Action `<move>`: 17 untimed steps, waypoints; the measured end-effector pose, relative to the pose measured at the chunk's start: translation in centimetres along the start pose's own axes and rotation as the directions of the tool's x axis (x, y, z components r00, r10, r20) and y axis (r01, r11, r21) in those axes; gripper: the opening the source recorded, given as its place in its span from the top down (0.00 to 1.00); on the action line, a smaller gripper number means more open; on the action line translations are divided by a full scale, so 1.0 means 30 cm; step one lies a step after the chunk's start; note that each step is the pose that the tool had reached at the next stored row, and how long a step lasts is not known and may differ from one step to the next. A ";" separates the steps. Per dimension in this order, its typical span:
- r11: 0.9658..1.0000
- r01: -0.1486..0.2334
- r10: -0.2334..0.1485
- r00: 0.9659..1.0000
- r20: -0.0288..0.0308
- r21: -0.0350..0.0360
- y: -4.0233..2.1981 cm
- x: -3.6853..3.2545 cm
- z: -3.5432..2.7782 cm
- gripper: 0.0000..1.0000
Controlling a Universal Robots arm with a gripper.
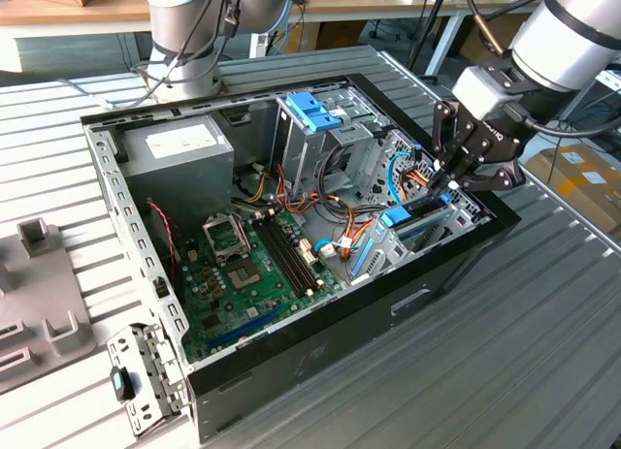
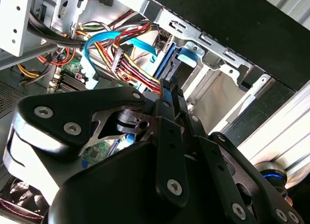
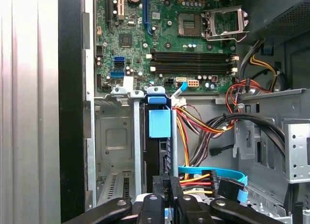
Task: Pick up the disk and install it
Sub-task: 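Insert the first disk wire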
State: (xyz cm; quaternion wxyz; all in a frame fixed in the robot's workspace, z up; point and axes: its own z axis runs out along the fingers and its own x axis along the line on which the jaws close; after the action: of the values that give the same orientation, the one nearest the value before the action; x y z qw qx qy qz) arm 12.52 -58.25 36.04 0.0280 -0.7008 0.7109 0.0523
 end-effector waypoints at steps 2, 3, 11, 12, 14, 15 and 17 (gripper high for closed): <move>1.000 0.026 -0.026 1.000 -0.001 -0.003 -0.004 -0.009 0.004 0.83; 1.000 0.026 -0.026 1.000 -0.001 -0.003 -0.004 -0.011 0.005 0.83; 1.000 0.026 -0.026 1.000 -0.001 -0.003 -0.009 -0.012 0.026 0.83; 1.000 0.026 -0.026 1.000 -0.001 -0.004 -0.009 -0.012 0.028 0.83; 1.000 0.026 -0.026 1.000 -0.001 -0.004 -0.010 -0.012 0.032 0.83; 1.000 0.026 -0.026 1.000 -0.001 -0.004 -0.011 -0.012 0.036 0.83; 1.000 0.026 -0.026 1.000 -0.001 -0.004 -0.012 -0.011 0.041 0.83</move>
State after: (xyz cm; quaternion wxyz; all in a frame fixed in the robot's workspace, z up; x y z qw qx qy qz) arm 12.84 -57.79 34.85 0.0270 -0.7099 0.7018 0.0529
